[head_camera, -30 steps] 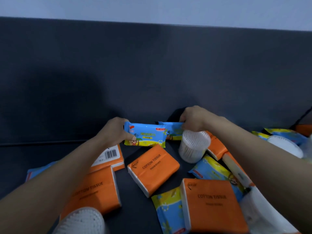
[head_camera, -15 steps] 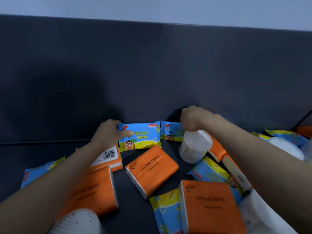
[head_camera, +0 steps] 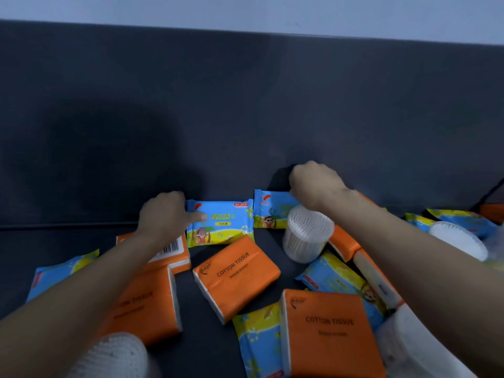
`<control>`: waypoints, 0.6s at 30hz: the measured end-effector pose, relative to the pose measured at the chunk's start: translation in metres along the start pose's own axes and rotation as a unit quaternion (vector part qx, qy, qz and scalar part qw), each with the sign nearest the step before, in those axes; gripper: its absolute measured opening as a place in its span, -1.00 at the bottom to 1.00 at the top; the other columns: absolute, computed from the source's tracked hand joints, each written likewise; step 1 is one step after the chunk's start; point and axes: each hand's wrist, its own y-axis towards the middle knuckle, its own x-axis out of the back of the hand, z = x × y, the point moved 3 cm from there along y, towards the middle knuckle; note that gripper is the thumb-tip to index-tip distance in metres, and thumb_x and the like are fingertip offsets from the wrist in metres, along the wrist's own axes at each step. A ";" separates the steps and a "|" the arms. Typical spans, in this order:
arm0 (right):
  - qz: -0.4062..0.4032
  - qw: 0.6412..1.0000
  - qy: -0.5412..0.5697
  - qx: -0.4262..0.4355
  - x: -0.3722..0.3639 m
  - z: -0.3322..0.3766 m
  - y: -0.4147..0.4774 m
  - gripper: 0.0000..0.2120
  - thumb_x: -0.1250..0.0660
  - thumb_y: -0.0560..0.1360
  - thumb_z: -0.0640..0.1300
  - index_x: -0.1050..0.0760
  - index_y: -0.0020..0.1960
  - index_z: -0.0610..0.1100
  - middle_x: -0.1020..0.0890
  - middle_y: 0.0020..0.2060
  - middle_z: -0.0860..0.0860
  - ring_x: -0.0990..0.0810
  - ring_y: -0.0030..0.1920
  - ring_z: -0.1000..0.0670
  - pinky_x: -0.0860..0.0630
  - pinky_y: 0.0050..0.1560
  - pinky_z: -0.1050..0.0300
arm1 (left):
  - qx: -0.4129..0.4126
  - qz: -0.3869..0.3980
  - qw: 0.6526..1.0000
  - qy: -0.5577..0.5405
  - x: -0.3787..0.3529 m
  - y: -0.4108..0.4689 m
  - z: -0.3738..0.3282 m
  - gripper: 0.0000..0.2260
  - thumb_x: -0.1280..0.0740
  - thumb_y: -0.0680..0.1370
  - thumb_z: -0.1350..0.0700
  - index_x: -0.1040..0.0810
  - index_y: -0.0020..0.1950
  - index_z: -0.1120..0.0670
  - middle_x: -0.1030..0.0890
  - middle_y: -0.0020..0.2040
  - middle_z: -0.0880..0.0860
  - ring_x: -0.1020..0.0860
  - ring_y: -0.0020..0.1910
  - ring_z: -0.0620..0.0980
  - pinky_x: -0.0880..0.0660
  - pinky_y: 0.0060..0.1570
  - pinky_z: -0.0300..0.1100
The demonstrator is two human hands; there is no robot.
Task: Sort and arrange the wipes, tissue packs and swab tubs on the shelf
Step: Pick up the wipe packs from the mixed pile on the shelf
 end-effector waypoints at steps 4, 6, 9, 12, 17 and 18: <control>-0.044 0.999 0.022 0.009 0.008 -0.010 -0.005 -0.82 -0.23 0.54 -0.12 -0.51 0.06 -0.18 -0.57 0.02 -0.18 -0.55 0.00 -0.24 -0.34 -0.19 0.10 | -0.066 -0.075 0.995 0.023 0.016 -0.011 -0.019 -0.66 -0.41 0.44 -0.06 -0.46 -0.01 0.17 -0.55 -0.07 0.11 -0.54 -0.10 0.12 -0.45 -0.08 -0.04; -0.052 0.998 0.037 0.014 0.011 -0.015 -0.010 -0.81 -0.24 0.54 -0.09 -0.52 0.04 -0.18 -0.57 0.01 -0.20 -0.54 0.01 -0.25 -0.34 -0.18 0.10 | -0.104 -0.027 0.993 -0.057 0.020 -0.021 -0.035 -0.70 -0.43 0.44 0.00 -0.49 0.03 0.15 -0.55 -0.03 0.07 -0.54 -0.08 0.08 -0.48 -0.05 -0.03; -0.049 0.997 0.055 0.035 0.010 -0.025 -0.020 -0.83 -0.25 0.51 -0.08 -0.53 0.02 -0.14 -0.59 0.00 -0.20 -0.55 0.01 -0.25 -0.38 -0.15 0.10 | -0.160 0.029 0.978 -0.129 0.020 -0.042 -0.060 -0.76 -0.46 0.42 0.05 -0.52 -0.02 0.11 -0.53 -0.10 -0.03 -0.55 -0.10 -0.02 -0.48 -0.07 -0.14; -0.016 0.991 0.088 0.097 0.003 -0.031 -0.031 -0.85 -0.27 0.49 -0.06 -0.54 0.00 -0.09 -0.62 0.00 -0.13 -0.55 0.03 -0.21 -0.50 -0.04 0.02 | -0.178 0.036 0.975 -0.129 0.015 -0.059 -0.075 -0.76 -0.47 0.39 0.02 -0.52 -0.03 0.05 -0.53 -0.10 -0.07 -0.52 -0.08 -0.09 -0.45 -0.02 -0.22; 0.012 0.983 0.116 0.141 -0.009 -0.041 -0.049 -0.70 -0.26 0.53 -0.03 -0.50 0.22 -0.10 -0.56 0.20 -0.07 -0.48 0.21 -0.14 -0.43 0.17 0.02 | -0.136 0.094 0.986 -0.033 0.007 -0.083 -0.081 -0.57 -0.43 0.41 -0.05 -0.45 0.22 0.03 -0.47 0.16 -0.03 -0.47 0.09 -0.05 -0.38 -0.01 -0.23; 0.009 0.982 0.121 0.144 -0.011 -0.043 -0.051 -0.68 -0.25 0.53 -0.03 -0.48 0.25 -0.11 -0.54 0.22 -0.08 -0.47 0.24 -0.13 -0.42 0.20 0.00 | -0.123 0.110 0.986 -0.015 0.006 -0.089 -0.080 -0.53 -0.43 0.41 -0.07 -0.42 0.26 0.01 -0.44 0.21 -0.02 -0.46 0.12 -0.03 -0.37 -0.01 -0.21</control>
